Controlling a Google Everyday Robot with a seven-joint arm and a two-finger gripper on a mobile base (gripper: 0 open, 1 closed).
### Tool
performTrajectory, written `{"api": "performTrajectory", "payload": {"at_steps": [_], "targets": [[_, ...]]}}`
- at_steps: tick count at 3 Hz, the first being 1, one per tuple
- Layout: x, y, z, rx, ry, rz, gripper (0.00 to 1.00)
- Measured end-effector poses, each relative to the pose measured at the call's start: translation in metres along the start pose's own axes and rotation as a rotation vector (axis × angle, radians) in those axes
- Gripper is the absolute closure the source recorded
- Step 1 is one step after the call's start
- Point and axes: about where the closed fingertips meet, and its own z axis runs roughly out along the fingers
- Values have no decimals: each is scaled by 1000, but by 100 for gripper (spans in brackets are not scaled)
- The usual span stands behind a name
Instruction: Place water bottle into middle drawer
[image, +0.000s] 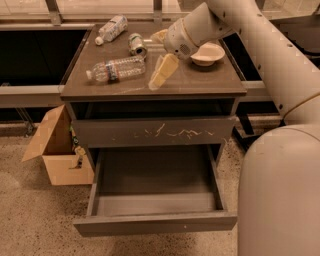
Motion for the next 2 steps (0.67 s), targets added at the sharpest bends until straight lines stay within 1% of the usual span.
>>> {"api": "performTrajectory", "payload": {"at_steps": [1, 2], "targets": [[-9, -12, 29, -25, 21, -58, 0], [-24, -28, 51, -25, 15, -111, 0]]}}
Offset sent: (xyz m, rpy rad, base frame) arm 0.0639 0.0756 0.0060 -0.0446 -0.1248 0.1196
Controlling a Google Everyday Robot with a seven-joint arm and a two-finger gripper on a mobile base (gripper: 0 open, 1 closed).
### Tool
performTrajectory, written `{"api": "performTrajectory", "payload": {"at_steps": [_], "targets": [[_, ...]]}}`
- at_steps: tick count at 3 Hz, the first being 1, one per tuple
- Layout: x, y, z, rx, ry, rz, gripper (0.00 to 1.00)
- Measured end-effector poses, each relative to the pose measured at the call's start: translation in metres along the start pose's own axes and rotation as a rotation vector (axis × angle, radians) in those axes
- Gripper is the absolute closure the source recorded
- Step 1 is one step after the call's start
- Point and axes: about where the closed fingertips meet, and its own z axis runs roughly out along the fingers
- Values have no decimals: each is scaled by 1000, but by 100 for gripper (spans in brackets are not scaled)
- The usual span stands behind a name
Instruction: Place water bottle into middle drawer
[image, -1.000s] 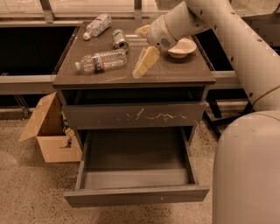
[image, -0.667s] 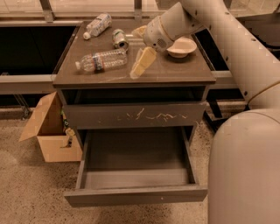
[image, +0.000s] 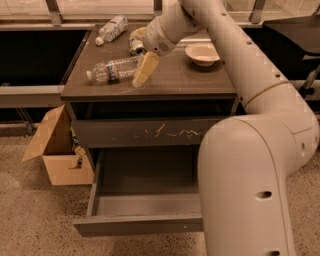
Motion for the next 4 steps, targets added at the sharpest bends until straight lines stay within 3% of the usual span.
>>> {"api": "performTrajectory", "payload": {"at_steps": [1, 4], "targets": [[-12, -12, 16, -1, -12, -32, 0], [-10, -15, 72, -89, -30, 22, 0]]}}
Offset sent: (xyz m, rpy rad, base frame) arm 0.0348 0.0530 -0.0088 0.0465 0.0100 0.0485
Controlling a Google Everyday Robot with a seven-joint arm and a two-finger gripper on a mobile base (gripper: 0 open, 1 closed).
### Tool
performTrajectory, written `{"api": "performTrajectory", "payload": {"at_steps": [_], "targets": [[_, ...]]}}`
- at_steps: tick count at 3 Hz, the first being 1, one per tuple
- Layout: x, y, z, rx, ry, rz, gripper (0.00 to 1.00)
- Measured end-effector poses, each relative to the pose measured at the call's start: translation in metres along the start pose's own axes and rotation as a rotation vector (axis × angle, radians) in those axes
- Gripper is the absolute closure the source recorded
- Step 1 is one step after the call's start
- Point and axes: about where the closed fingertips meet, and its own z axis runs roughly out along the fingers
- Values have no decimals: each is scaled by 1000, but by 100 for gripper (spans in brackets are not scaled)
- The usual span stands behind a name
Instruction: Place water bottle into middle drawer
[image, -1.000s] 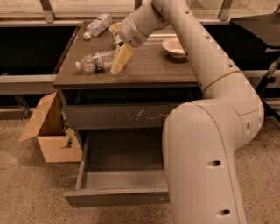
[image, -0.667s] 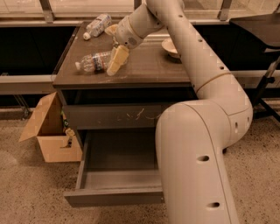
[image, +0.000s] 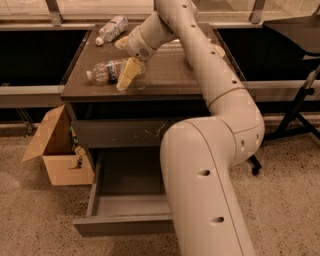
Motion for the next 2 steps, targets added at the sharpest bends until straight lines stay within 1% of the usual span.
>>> {"api": "performTrajectory", "payload": {"at_steps": [1, 2], "targets": [[6, 4, 12, -41, 1, 23, 19], [11, 10, 22, -81, 21, 34, 41]]}}
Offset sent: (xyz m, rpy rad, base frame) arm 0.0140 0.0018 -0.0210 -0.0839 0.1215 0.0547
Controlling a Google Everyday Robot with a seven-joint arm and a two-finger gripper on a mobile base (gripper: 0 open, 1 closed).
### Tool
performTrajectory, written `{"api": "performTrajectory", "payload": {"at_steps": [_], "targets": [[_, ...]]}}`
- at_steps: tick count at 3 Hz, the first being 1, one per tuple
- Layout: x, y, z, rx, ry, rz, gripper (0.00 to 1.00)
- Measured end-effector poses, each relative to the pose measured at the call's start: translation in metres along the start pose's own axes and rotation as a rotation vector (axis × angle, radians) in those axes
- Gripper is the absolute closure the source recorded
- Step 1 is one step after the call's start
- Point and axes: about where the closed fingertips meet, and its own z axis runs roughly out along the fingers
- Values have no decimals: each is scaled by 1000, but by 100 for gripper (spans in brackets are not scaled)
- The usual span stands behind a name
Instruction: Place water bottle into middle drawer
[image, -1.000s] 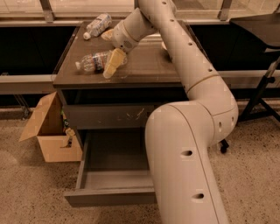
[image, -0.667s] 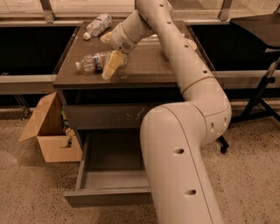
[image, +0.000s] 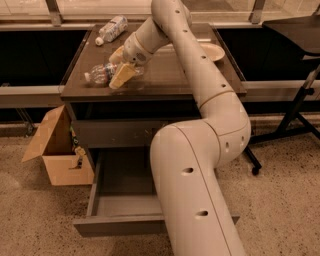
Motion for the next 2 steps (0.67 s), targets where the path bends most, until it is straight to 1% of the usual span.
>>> {"api": "performTrajectory", "payload": {"at_steps": [1, 2], "targets": [[-3, 2, 1, -15, 7, -2, 64], [-8, 2, -3, -15, 7, -2, 95]]}}
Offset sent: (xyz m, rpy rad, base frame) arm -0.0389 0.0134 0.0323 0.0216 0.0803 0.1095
